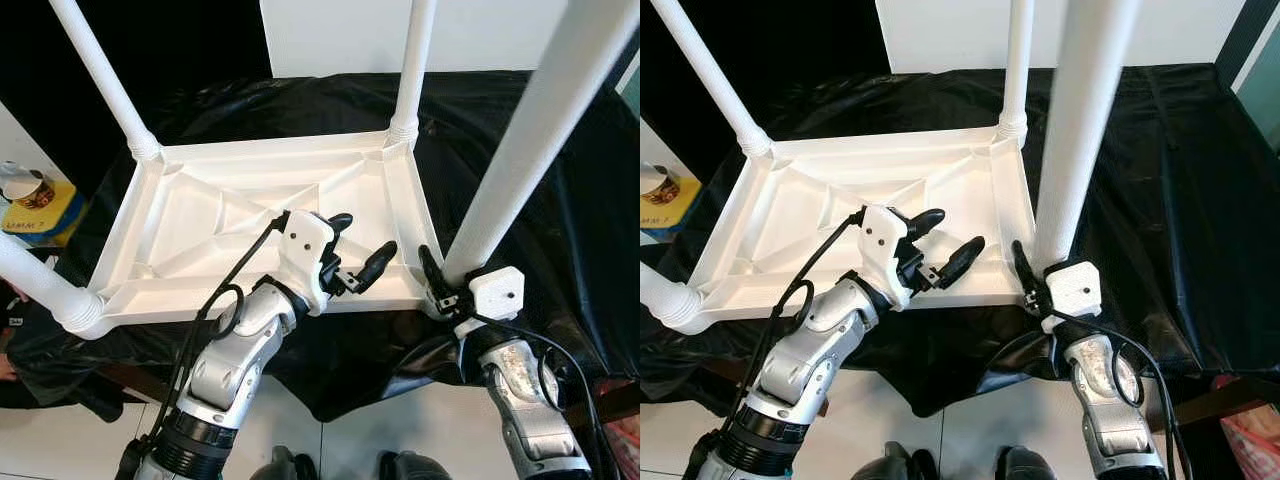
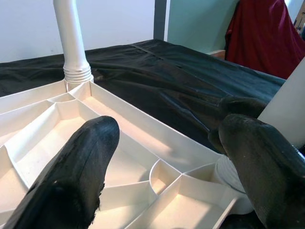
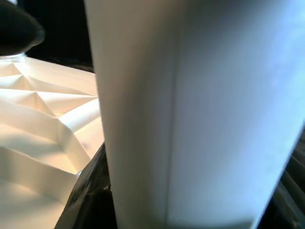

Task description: Building children table

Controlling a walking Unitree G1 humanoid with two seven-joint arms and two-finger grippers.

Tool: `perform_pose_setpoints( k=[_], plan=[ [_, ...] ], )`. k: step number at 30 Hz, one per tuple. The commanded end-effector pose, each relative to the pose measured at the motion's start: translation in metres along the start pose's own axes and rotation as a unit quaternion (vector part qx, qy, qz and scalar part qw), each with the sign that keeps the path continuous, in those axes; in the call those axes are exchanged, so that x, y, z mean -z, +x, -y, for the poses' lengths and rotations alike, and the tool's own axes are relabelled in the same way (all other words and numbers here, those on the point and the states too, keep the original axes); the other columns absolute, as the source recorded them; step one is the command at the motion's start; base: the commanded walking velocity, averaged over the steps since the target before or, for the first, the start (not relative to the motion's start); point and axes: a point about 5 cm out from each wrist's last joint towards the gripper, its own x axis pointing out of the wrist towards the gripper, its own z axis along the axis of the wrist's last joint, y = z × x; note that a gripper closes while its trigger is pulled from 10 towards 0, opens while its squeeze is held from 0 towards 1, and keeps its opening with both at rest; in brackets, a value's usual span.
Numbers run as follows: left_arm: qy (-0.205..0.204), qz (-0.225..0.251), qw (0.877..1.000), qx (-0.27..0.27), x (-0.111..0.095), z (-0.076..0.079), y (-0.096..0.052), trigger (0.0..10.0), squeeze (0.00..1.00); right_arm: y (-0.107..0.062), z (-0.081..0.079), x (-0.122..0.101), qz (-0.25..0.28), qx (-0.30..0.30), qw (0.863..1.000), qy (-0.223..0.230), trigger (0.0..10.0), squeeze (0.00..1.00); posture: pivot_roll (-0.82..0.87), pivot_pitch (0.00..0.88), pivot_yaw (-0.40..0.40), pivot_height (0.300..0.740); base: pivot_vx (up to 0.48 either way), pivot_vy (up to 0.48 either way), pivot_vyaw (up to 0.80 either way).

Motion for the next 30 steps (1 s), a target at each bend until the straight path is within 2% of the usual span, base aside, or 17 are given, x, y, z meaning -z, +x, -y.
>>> perform_pose_setpoints(
  k=[1, 3, 6, 10, 15, 28, 30],
  plan=[
    [-0.001, -0.004, 0.999, 0.038, 0.0, 0.006, 0.0, 10.0, 0.0, -0.012, -0.018, 0.024, -0.071, -0.044, 0.996, 0.029, 10.0, 0.0, -0.11, 0.133, 0.067, 0.74, 0.0, 0.0, 0.0],
    [-0.002, -0.003, 0.999, 0.038, -0.001, 0.006, 0.0, 10.0, 0.0, -0.013, -0.02, 0.027, -0.083, -0.054, 0.994, 0.053, 10.0, 0.0, -0.11, 0.132, 0.068, 0.74, 0.0, 0.0, 0.0],
    [-0.003, -0.003, 0.999, 0.038, -0.001, 0.006, 0.0, 10.0, 0.0, -0.013, -0.021, 0.028, -0.088, -0.056, 0.992, 0.066, 10.0, 0.0, -0.11, 0.132, 0.068, 0.74, 0.0, 0.0, 0.0],
    [-0.003, -0.001, 0.999, 0.038, -0.003, 0.006, 0.0, 10.0, 0.0, -0.009, -0.017, 0.03, -0.106, -0.037, 0.988, 0.104, 10.0, 0.0, -0.11, 0.132, 0.063, 0.74, 0.0, 0.0, 0.0],
    [-0.003, 0.001, 0.999, 0.039, -0.004, 0.006, 0.0, 10.0, 0.0, -0.007, -0.012, 0.036, -0.131, -0.008, 0.984, 0.119, 10.0, 0.0, -0.11, 0.132, 0.062, 0.74, 0.0, 0.0, 0.0],
    [-0.003, 0.002, 0.999, 0.038, -0.006, 0.005, 0.0, 10.0, 0.0, -0.01, -0.01, 0.041, -0.154, 0.045, 0.976, 0.146, 10.0, 0.0, -0.11, 0.136, 0.064, 0.74, 0.0, 0.0, 0.0],
    [-0.004, 0.002, 0.999, 0.04, -0.006, 0.006, -0.001, 10.0, 0.0, -0.01, -0.01, 0.043, -0.165, 0.069, 0.97, 0.166, 10.0, 0.0, -0.11, 0.138, 0.067, 0.74, 0.0, 0.0, 0.0]
  ],
)
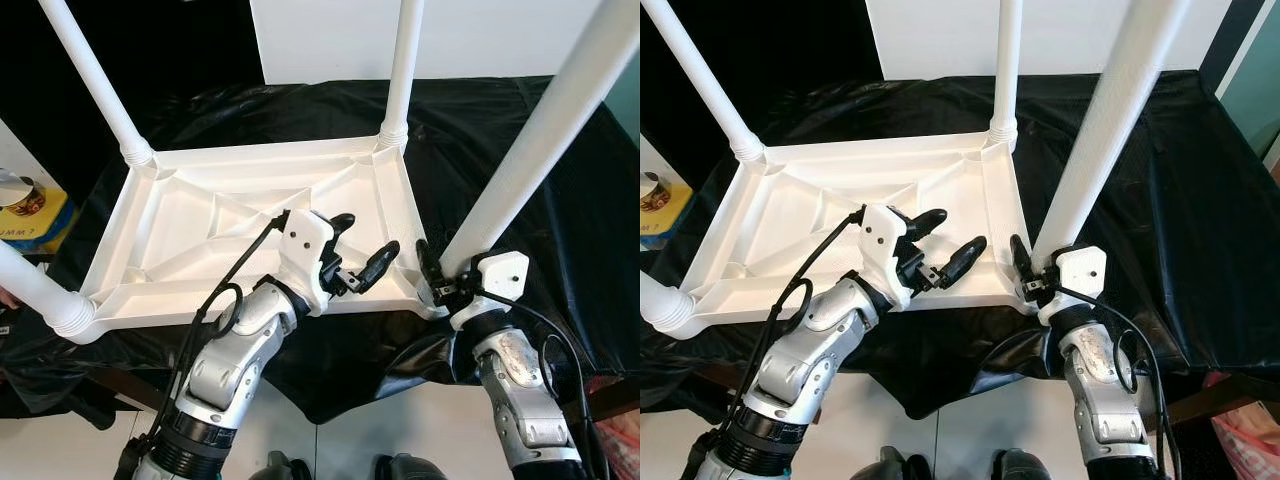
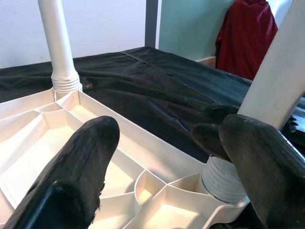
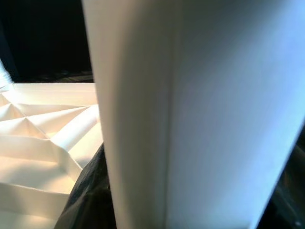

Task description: Building children table

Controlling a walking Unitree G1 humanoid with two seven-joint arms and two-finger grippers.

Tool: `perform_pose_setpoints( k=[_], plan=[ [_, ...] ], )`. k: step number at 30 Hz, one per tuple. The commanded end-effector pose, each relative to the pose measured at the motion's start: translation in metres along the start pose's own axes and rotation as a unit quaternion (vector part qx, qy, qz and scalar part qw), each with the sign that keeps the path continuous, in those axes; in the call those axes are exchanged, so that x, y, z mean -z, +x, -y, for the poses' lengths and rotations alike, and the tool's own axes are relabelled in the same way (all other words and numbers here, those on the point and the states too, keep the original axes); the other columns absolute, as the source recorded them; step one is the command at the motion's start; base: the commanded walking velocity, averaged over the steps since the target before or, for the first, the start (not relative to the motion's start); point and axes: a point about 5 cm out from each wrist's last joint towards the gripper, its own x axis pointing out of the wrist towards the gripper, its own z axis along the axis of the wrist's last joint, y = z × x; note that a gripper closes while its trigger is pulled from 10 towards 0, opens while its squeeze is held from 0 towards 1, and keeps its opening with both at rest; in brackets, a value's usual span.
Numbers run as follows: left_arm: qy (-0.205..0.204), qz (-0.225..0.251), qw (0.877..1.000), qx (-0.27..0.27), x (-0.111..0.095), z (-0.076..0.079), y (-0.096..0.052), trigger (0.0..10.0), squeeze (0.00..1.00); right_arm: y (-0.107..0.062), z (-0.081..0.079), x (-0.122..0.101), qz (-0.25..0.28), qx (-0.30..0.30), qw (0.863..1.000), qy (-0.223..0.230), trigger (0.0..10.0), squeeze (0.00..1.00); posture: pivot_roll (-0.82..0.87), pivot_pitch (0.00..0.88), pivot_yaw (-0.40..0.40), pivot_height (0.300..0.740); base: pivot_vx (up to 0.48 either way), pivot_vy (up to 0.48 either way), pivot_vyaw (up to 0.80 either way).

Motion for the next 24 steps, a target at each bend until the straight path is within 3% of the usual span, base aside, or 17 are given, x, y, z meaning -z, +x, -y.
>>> perform_pose_setpoints(
  k=[1, 6, 13, 16, 21, 24],
  plan=[
    [0.002, -0.001, 0.999, 0.032, -0.002, 0.005, 0.001, 10.0, 0.0, -0.018, 0.0, 0.042, -0.122, 0.02, 0.992, 0.03, 10.0, 0.0, -0.11, 0.138, 0.067, 0.74, 0.0, 0.0, 0.0],
    [0.001, -0.002, 0.999, 0.033, -0.002, 0.005, 0.001, 10.0, 0.0, -0.016, -0.002, 0.043, -0.127, 0.037, 0.99, 0.038, 10.0, 0.0, -0.11, 0.139, 0.069, 0.74, 0.0, 0.0, 0.0],
    [0.001, -0.001, 0.999, 0.033, -0.003, 0.004, 0.001, 10.0, 0.0, -0.017, -0.005, 0.039, -0.11, 0.014, 0.994, -0.005, 10.0, 0.0, -0.11, 0.141, 0.068, 0.74, 0.0, 0.0, 0.0],
    [0.006, 0.0, 0.999, 0.034, -0.004, 0.004, 0.001, 10.0, 0.0, -0.018, -0.01, 0.024, -0.06, -0.024, 0.997, -0.037, 10.0, 0.0, -0.11, 0.145, 0.067, 0.74, 0.0, 0.0, 0.0],
    [0.022, 0.002, 0.999, 0.045, -0.007, 0.003, 0.003, 10.0, 0.0, -0.012, -0.011, 0.009, -0.031, -0.036, 0.998, -0.036, 10.0, 0.0, -0.1, 0.149, 0.059, 0.74, 0.0, 0.0, 0.0],
    [0.025, 0.008, 0.996, 0.081, -0.013, 0.003, 0.005, 10.0, 0.0, -0.006, -0.009, -0.004, -0.016, -0.061, 0.997, -0.034, 10.0, 0.0, -0.1, 0.151, 0.046, 0.74, 0.0, 0.0, 0.0]
  ],
)
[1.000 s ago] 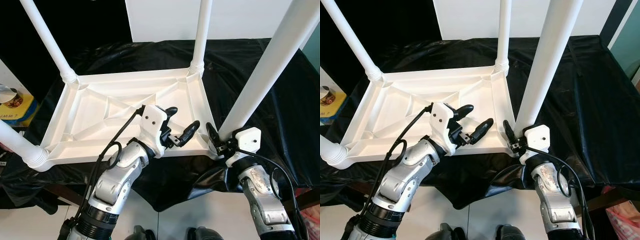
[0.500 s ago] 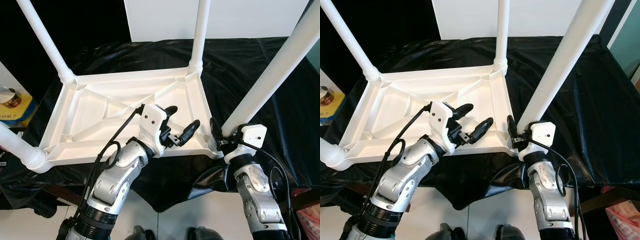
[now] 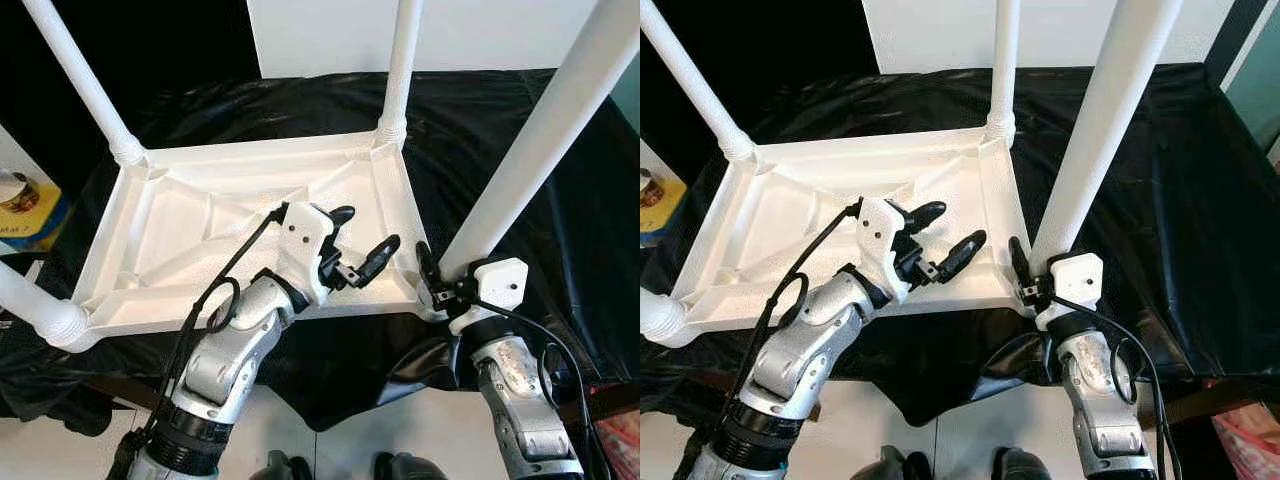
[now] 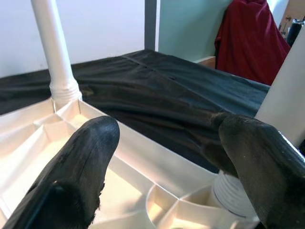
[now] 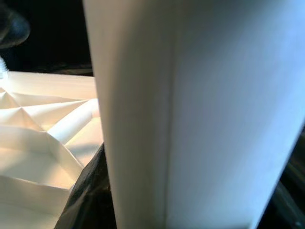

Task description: Building children table

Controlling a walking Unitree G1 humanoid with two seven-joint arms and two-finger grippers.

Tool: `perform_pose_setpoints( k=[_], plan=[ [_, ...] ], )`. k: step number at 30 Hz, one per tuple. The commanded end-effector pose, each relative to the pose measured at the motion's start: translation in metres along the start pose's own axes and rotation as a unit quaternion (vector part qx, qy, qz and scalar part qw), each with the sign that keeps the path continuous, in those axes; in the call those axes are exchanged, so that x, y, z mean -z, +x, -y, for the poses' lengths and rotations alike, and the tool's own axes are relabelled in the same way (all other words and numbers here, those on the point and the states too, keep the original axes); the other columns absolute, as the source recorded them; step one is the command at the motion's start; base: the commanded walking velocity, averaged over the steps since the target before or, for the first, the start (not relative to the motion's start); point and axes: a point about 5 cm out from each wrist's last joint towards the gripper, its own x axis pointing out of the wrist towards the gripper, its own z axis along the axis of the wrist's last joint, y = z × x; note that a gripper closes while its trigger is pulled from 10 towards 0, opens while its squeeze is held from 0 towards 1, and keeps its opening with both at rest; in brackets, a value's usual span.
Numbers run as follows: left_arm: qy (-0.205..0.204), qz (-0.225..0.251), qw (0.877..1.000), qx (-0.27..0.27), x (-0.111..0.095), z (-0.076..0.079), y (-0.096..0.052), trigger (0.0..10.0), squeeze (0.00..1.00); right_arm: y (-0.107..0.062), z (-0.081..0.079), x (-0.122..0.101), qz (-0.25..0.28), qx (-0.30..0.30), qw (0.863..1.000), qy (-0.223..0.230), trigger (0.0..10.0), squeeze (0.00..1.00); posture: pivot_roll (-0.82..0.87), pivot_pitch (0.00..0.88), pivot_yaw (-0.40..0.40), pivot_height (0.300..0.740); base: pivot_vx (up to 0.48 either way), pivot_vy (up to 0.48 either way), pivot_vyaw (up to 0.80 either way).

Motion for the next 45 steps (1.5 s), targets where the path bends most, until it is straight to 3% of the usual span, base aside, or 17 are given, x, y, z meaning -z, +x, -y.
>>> perform_pose_setpoints(
  k=[1, 2, 3, 4, 5, 9, 13, 14, 18, 22, 33, 35, 39, 45],
  plan=[
    [-0.003, 0.0, 0.998, 0.071, 0.0, 0.007, 0.0, 10.0, 0.0, -0.002, -0.003, 0.011, -0.041, -0.024, 0.999, 0.018, 10.0, 0.0, -0.1, 0.151, 0.046, 0.74, 0.0, 0.0, 0.0],
    [-0.007, 0.006, 0.996, 0.091, -0.004, 0.008, 0.001, 10.0, 0.09, 0.001, -0.001, 0.005, -0.036, -0.04, 0.998, 0.02, 10.0, 0.0, -0.1, 0.15, 0.04, 0.74, 0.0, 0.0, 0.0],
    [-0.009, 0.013, 0.993, 0.113, -0.007, 0.009, 0.002, 10.0, 0.69, 0.004, 0.0, 0.0, -0.032, -0.055, 0.998, 0.021, 10.0, 0.0, -0.1, 0.149, 0.038, 0.74, 0.0, 0.0, 0.0],
    [-0.009, 0.013, 0.993, 0.113, -0.007, 0.009, 0.002, 10.0, 0.69, 0.004, 0.0, 0.0, -0.032, -0.055, 0.998, 0.021, 10.0, 0.0, -0.1, 0.149, 0.038, 0.74, 0.0, 0.0, 0.0],
    [-0.011, 0.019, 0.991, 0.134, -0.01, 0.011, 0.002, 10.0, 1.0, 0.006, 0.003, -0.005, -0.03, -0.072, 0.997, 0.02, 10.0, 0.0, -0.1, 0.146, 0.028, 0.74, 0.0, 0.0, 0.0],
    [-0.013, 0.024, 0.979, 0.2, -0.018, 0.018, 0.001, 10.0, 1.0, 0.014, 0.011, -0.017, -0.025, -0.127, 0.991, 0.015, 10.0, 0.0, -0.1, 0.14, 0.016, 0.74, 0.0, 0.0, 0.0],
    [-0.009, 0.02, 0.976, 0.215, -0.02, 0.019, 0.001, 10.0, 1.0, 0.016, 0.013, -0.02, -0.026, -0.145, 0.989, 0.014, 10.0, 0.0, -0.1, 0.139, 0.011, 0.74, 0.0, 0.0, 0.0],
    [-0.005, 0.018, 0.971, 0.237, -0.023, 0.022, 0.001, 10.0, 0.0, 0.019, 0.016, -0.022, -0.03, -0.174, 0.984, 0.015, 10.0, 0.0, -0.1, 0.136, 0.005, 0.74, 0.0, 0.0, 0.0],
    [-0.007, 0.019, 0.961, 0.276, -0.029, 0.026, 0.001, 10.0, 0.0, 0.023, 0.019, -0.026, -0.043, -0.23, 0.972, 0.02, 10.0, 0.0, -0.09, 0.132, 0.0, 0.74, 0.0, 0.0, 0.0],
    [-0.013, 0.029, 0.947, 0.319, -0.042, 0.025, 0.003, 10.0, 0.0, 0.027, 0.017, -0.027, -0.074, -0.317, 0.945, 0.015, 10.0, 0.0, -0.09, 0.13, -0.001, 0.74, 0.0, 0.0, 0.0],
    [-0.047, 0.04, 0.914, 0.402, -0.062, 0.033, 0.0, 10.0, 0.0, 0.036, 0.019, -0.029, -0.1, -0.403, 0.909, 0.003, 10.0, 0.0, -0.08, 0.118, 0.002, 0.74, 0.0, 0.0, 0.0],
    [-0.05, 0.039, 0.911, 0.408, -0.063, 0.033, 0.0, 10.0, 0.0, 0.036, 0.019, -0.029, -0.101, -0.407, 0.908, 0.003, 10.0, 0.0, -0.08, 0.118, 0.002, 0.74, 0.0, 0.0, 0.0],
    [-0.06, 0.039, 0.901, 0.429, -0.067, 0.035, 0.0, 10.0, 0.0, 0.036, 0.015, -0.03, -0.109, -0.442, 0.89, 0.003, 10.0, 0.0, -0.08, 0.114, 0.006, 0.74, 0.0, 0.0, 0.0],
    [-0.069, 0.041, 0.896, 0.437, -0.072, 0.034, 0.002, 10.0, 0.0, 0.035, 0.009, -0.028, -0.117, -0.475, 0.872, 0.001, 10.0, 0.0, -0.08, 0.11, 0.01, 0.74, 0.0, 0.0, 0.0]
  ],
)
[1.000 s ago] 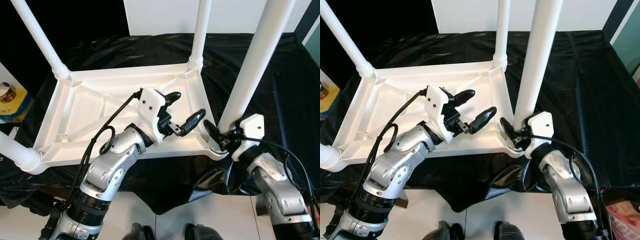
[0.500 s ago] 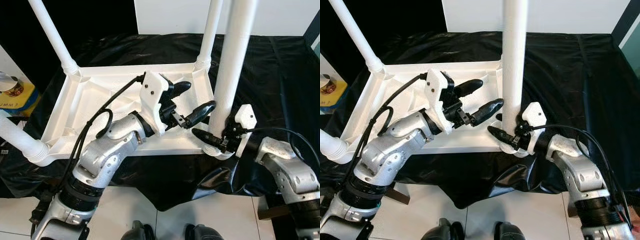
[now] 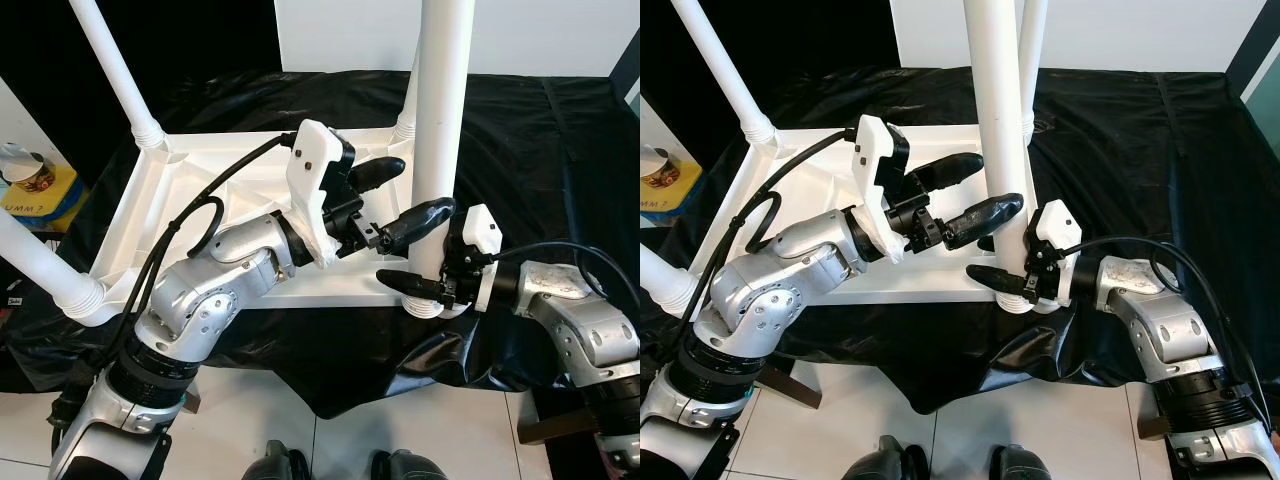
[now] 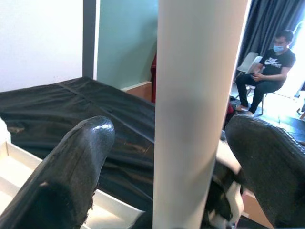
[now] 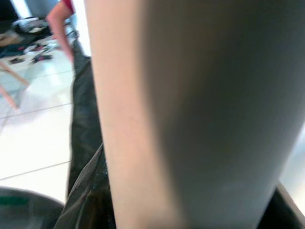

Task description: Building children table

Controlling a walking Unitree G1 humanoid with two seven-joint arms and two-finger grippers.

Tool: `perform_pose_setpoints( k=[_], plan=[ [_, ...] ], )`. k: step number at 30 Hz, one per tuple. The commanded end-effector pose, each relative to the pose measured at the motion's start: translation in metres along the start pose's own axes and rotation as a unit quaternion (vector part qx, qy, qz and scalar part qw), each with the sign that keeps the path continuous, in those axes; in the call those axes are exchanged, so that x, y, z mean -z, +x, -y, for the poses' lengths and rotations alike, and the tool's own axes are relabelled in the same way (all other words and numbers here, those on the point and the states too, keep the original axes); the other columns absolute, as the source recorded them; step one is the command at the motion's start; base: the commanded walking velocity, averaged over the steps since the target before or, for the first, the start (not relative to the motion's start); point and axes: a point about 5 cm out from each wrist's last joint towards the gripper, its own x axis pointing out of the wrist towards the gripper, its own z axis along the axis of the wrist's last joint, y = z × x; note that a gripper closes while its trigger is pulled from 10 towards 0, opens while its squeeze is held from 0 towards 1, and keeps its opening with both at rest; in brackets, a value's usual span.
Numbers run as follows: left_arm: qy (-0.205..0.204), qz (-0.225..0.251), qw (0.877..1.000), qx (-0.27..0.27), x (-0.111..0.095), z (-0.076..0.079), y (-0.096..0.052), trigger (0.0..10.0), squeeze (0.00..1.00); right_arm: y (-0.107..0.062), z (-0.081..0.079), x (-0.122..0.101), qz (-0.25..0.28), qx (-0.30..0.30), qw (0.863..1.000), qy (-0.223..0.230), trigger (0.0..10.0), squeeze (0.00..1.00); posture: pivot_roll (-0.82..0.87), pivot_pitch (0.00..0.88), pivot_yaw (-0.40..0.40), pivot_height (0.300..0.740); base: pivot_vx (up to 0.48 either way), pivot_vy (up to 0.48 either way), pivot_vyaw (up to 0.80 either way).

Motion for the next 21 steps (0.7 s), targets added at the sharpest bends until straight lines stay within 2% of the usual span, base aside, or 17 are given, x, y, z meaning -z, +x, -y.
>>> perform_pose_setpoints(
  k=[1, 11, 12, 13, 14, 21],
  plan=[
    [0.001, 0.001, 0.963, 0.269, -0.004, 0.028, -0.005, 10.0, 0.0, 0.004, -0.004, 0.001, -0.001, -0.027, 1.0, 0.005, 10.0, 0.0, -0.08, 0.109, 0.011, 0.74, 0.0, 0.0, 0.0],
    [-0.039, 0.02, 0.962, 0.27, -0.015, 0.025, -0.003, 10.0, 0.0, 0.008, -0.011, 0.002, -0.008, -0.068, 0.998, 0.006, 10.0, 0.0, -0.08, 0.099, 0.012, 0.74, 0.0, 0.0, 0.0],
    [-0.044, 0.02, 0.961, 0.272, -0.015, 0.025, -0.003, 9.2, 0.0, 0.008, -0.011, 0.002, -0.009, -0.071, 0.997, 0.006, 10.0, 0.0, -0.08, 0.099, 0.012, 0.74, 0.0, 0.0, 0.0],
    [-0.044, 0.02, 0.961, 0.272, -0.015, 0.025, -0.003, 9.2, 0.0, 0.008, -0.011, 0.002, -0.009, -0.071, 0.997, 0.006, 10.0, 0.0, -0.08, 0.099, 0.012, 0.74, 0.0, 0.0, 0.0],
    [-0.051, 0.021, 0.96, 0.274, -0.016, 0.025, -0.004, 0.1, 0.0, 0.008, -0.011, 0.003, -0.01, -0.072, 0.997, 0.006, 10.0, 0.0, -0.08, 0.099, 0.012, 0.74, 0.0, 0.0, 0.0],
    [-0.065, 0.027, 0.958, 0.278, -0.021, 0.023, -0.005, 0.0, 0.0, 0.008, -0.012, 0.003, -0.013, -0.076, 0.997, 0.006, 10.0, 0.0, -0.08, 0.095, 0.01, 0.74, 0.0, 0.0, 0.0]
  ],
)
